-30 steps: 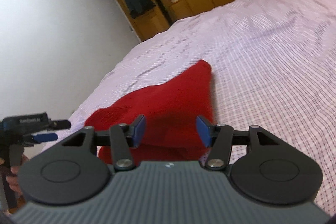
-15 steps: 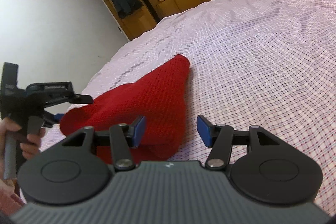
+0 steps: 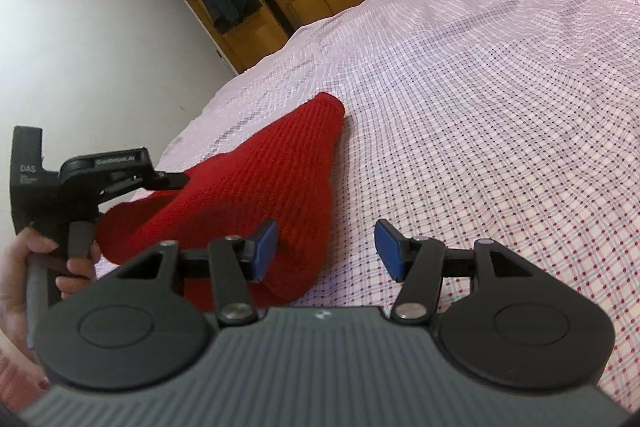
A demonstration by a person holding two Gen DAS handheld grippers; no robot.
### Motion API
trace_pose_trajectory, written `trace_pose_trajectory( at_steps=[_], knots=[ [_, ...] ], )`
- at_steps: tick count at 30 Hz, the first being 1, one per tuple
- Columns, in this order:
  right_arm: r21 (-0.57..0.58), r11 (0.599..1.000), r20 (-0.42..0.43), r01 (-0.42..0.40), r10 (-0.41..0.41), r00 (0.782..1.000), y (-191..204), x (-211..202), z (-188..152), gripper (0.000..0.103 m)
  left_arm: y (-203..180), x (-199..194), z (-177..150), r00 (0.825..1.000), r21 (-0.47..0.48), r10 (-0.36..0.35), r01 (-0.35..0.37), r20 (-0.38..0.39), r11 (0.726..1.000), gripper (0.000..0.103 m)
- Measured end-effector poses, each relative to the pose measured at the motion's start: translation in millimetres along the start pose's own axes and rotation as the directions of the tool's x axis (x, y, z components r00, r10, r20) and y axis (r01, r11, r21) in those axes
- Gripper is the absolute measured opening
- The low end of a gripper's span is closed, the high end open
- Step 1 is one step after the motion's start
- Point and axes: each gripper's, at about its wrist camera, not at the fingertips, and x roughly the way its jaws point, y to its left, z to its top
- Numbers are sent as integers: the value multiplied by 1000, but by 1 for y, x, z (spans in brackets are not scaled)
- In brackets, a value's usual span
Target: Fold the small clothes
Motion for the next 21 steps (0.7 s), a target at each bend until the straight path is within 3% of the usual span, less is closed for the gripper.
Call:
trace_pose_trajectory(
  at_steps=[5,8,12,16,17,18,20,21],
  knots=[
    [7,1000,-1,-2,2,1000,-1,1,-1,57,-9,-20,-3,994,70,54,-61,98,996,79],
    [8,1000,-1,-3,3,1000,-1,1,-1,57,-17,-27,-1,992,121,16,-31,122,992,77],
    [10,1000,-2,-1,1,1000,-1,1,-2,57,-24,-16,2,997,147,-18,6,77,989,72],
    [9,1000,-1,0,0,1000,-1,1,-2,57,-15,7,-2,1000,44,-22,22,-1,999,72],
    [9,1000,-1,1,-1,1000,-1,1,-3,57,-10,9,-4,999,3,-42,42,-8,999,65],
    [10,1000,-1,2,-2,1000,-1,1,-3,57,-6,10,-5,997,-29,-71,71,-8,997,44],
    [16,1000,-1,1,-1,1000,-2,2,-4,57,-3,10,-7,995,-69,-99,99,9,993,24],
    [19,1000,0,4,-4,1000,-2,2,-4,57,-3,8,-7,994,-64,-106,107,26,992,19]
  ],
)
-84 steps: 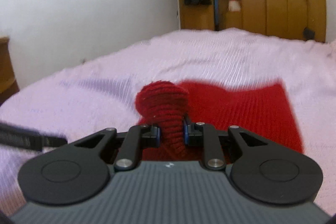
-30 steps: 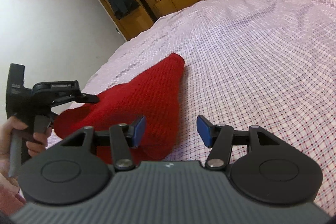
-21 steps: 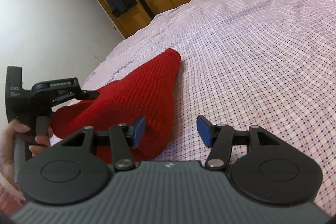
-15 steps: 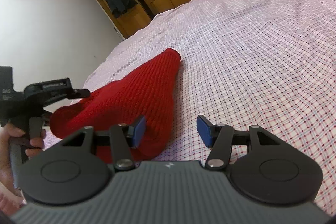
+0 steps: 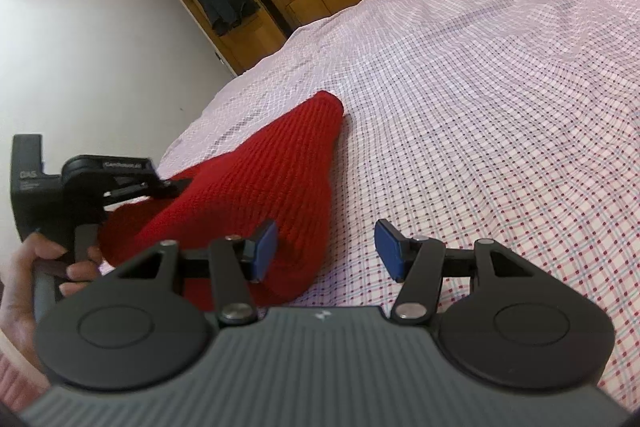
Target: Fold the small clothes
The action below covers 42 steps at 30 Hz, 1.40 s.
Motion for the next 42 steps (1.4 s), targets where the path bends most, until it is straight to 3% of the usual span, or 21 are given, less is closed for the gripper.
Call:
trace_pose_trajectory(
  at_steps=[5,8,12,14,17,19,22,25,30,33,37,42],
  knots=[
    [-11,1000,22,-7,7,1000,8,8,11,57,1,-36,1,992,-2,-32,33,125,999,15],
    [-32,998,38,-47,48,998,20,19,22,57,11,-55,5,986,0,-16,16,165,1000,15],
    [-93,991,12,-94,96,995,45,40,27,57,32,-60,0,988,-8,35,-35,151,999,15],
    [-135,983,-30,-120,117,993,57,50,24,57,43,-49,-2,993,-3,59,-59,100,998,16],
    [-210,974,-49,-81,72,996,70,57,16,58,64,-26,-4,996,3,88,-88,8,996,18],
    [-236,968,-58,-86,74,996,73,57,13,58,69,-19,-4,995,22,99,-99,-5,995,20],
    [-238,967,-74,-87,71,995,73,58,15,59,68,-19,1,993,72,112,-110,-26,991,28],
    [-218,972,-89,-91,74,993,70,57,19,60,63,-25,8,987,119,154,-149,-35,982,48],
    [-179,979,-100,-101,84,991,65,58,23,65,60,-40,7,988,93,136,-129,-71,987,66],
    [-163,981,-113,-109,92,989,62,58,25,68,63,-45,-1,992,50,100,-97,-79,994,74],
    [-131,978,-151,-161,141,978,57,57,31,81,69,-45,-13,995,-39,10,-14,-102,999,75],
    [-29,972,-203,-231,221,954,30,54,45,83,67,-43,-20,996,-15,13,-14,-88,1000,81]
  ],
)
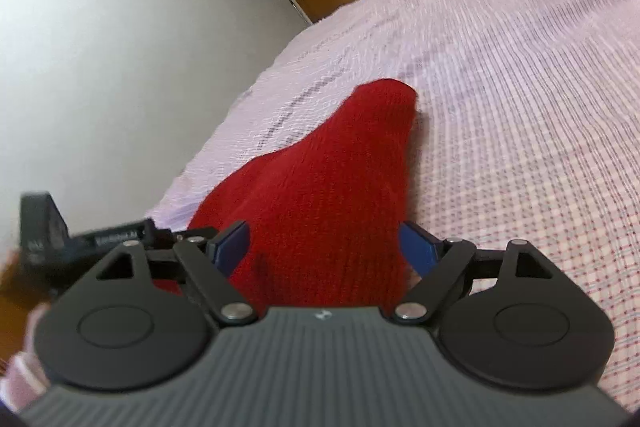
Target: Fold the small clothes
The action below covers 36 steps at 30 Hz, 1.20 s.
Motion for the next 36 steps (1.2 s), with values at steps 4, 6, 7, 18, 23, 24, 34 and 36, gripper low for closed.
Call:
trace_pose_trajectory(
  at_steps=[4,6,7,18,23,24,34,36],
  knots=[
    [99,995,-73,11,-3,997,-28,7,11,87,0,3,1,1000,15,-8,8,-1,1000,81],
    [150,988,-104,-46,62,993,-41,17,14,88,2,5,1,1000,15,-12,12,-1,1000,81],
    [174,982,-113,-74,94,989,-46,22,15,88,2,6,1,1000,13,-15,15,0,1000,81],
    [321,918,-108,-235,282,953,-52,64,8,72,24,16,2,985,-70,-169,167,-22,984,57],
    [303,917,-84,-260,298,951,-28,47,19,60,22,8,0,978,-58,-207,206,-7,977,51],
    [303,915,-81,-267,304,949,-21,43,22,59,20,5,-2,976,-67,-217,216,-5,974,51],
    [265,930,-70,-253,281,957,-7,-58,34,58,-40,-38,-41,948,-23,-317,316,-29,948,50],
    [245,945,-74,-219,243,967,-11,-87,33,58,-62,-44,-56,943,16,-330,331,-49,943,50]
  ],
)
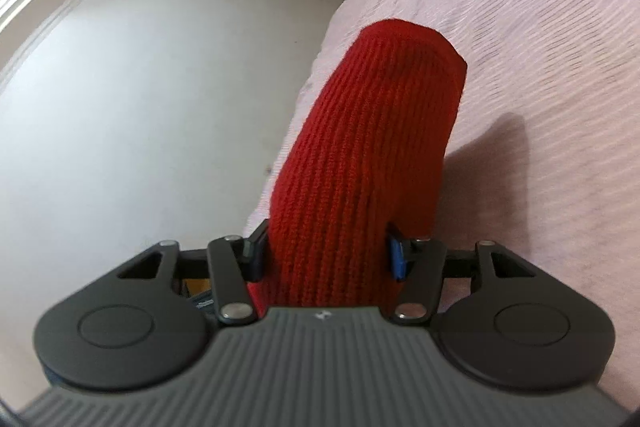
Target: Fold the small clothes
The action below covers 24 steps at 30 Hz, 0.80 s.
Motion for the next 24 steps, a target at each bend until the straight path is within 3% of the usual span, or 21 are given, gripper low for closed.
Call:
trace_pose_trajectory(
  at_steps=[5,11,20,24],
  knots=[
    [13,996,13,83,-83,996,-6,-57,-13,58,-51,9,-42,998,78,-15,19,-59,997,50],
    [50,974,24,221,-223,975,-40,-65,-34,59,-74,22,-72,993,157,86,-74,-76,985,51],
    [-22,956,43,291,-290,956,-58,-76,-70,61,-74,22,-69,985,189,170,-160,-36,969,52],
    [-63,948,67,313,-309,949,-53,-74,-78,62,-81,25,-69,975,249,220,-210,-14,946,52]
  ],
)
